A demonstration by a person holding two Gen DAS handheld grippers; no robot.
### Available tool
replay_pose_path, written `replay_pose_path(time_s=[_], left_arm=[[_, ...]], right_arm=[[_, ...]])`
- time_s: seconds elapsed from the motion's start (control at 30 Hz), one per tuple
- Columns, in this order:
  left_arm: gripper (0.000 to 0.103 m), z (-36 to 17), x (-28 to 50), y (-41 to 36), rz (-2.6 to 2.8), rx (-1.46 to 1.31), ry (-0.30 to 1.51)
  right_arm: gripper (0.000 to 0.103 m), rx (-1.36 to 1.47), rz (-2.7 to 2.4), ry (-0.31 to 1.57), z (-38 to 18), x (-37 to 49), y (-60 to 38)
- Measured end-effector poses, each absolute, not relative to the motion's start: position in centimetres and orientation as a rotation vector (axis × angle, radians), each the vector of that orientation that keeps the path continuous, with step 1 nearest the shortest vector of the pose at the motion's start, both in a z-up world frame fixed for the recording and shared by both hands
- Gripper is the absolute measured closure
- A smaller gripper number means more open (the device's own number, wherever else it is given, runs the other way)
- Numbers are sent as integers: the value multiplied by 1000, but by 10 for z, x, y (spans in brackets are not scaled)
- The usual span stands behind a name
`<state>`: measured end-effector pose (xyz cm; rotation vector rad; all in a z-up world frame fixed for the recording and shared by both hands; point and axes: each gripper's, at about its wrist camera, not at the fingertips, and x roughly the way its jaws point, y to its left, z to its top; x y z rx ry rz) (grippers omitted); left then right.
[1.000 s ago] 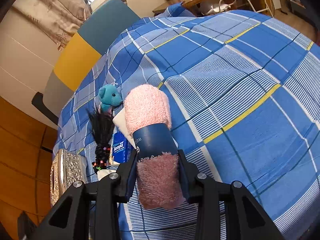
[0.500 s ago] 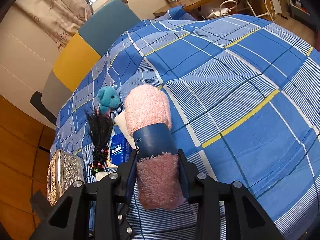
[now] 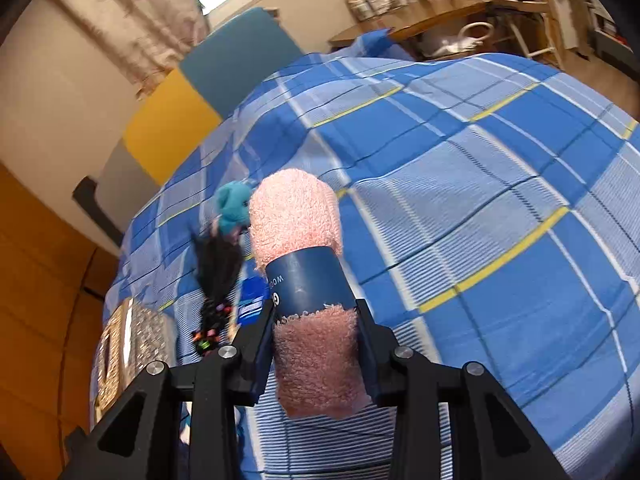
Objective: Organize soft objects
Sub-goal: 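Grasp the pink towel roll with the right gripper while the left gripper grasps the white glove, then carry the white glove to the gold tray and release it with the left gripper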
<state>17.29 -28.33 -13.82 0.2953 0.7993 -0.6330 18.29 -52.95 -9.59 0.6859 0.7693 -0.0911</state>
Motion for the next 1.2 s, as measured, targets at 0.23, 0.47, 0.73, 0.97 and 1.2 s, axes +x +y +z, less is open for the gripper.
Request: replay_pose_path(time_s=[0.23, 0.47, 0.73, 0.97, 1.2], left_arm=[[64, -117, 145, -237, -647, 224, 775], [64, -100, 124, -165, -584, 148, 770], [64, -76, 135, -62, -430, 1, 773], [64, -59, 172, 31, -251, -70, 780], [64, -79, 230, 103, -79, -107, 879]], right_arm=[[67, 532, -10, 789, -88, 193, -497], [67, 450, -35, 825, -91, 195, -486], [67, 373, -78, 848, -91, 196, -477], [67, 360, -113, 816, -86, 192, -476], [67, 352, -112, 807, -84, 192, -473]])
